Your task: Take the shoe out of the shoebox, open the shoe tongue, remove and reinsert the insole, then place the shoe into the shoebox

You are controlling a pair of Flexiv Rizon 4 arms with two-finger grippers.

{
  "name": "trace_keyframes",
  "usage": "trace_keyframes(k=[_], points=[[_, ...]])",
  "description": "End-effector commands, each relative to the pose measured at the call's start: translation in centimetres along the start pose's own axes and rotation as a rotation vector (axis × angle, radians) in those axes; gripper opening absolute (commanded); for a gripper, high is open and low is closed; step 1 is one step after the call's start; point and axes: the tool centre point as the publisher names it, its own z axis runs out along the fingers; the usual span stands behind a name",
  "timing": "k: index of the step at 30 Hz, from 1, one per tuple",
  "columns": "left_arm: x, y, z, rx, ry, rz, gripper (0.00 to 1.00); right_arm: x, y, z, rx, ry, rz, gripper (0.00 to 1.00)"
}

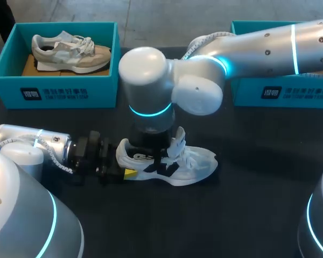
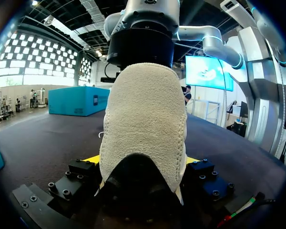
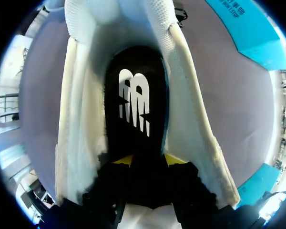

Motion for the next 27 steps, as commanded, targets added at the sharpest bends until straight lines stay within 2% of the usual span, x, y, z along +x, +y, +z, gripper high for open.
trace_keyframes(k=[1,8,10,11,16,20,27], points=[[0.1,0.4,0.2,0.001,-0.003,-0.001,0.00,1.1,0.5,3.4,0.015,0.047,-0.013,0.35],[0.1,0.4,0.2,0.001,-0.003,-0.001,0.00,2.1,0.6,3.9,0.028,0.110,-0.022,0.29],[0.1,0.4,0.2,0.001,-0.003,-0.001,0.00,2.3,0.8,4.1,0.033,0.137,-0.026,0.23],[0.1,0.4,0.2,0.001,-0.003,-0.001,0.00,2.4,0.8,4.2,0.030,0.138,-0.025,0.16],[0.1,0.4,0.2,0.001,-0.003,-0.001,0.00,3.0,0.6,4.3,0.012,0.146,-0.013,0.01],[0.1,0.4,0.2,0.001,-0.003,-0.001,0.00,3.8,0.2,3.9,0.003,0.139,0.007,0.00],[0.1,0.4,0.2,0.001,-0.003,-0.001,0.00,4.4,-0.1,2.1,-0.046,0.059,0.036,0.00]])
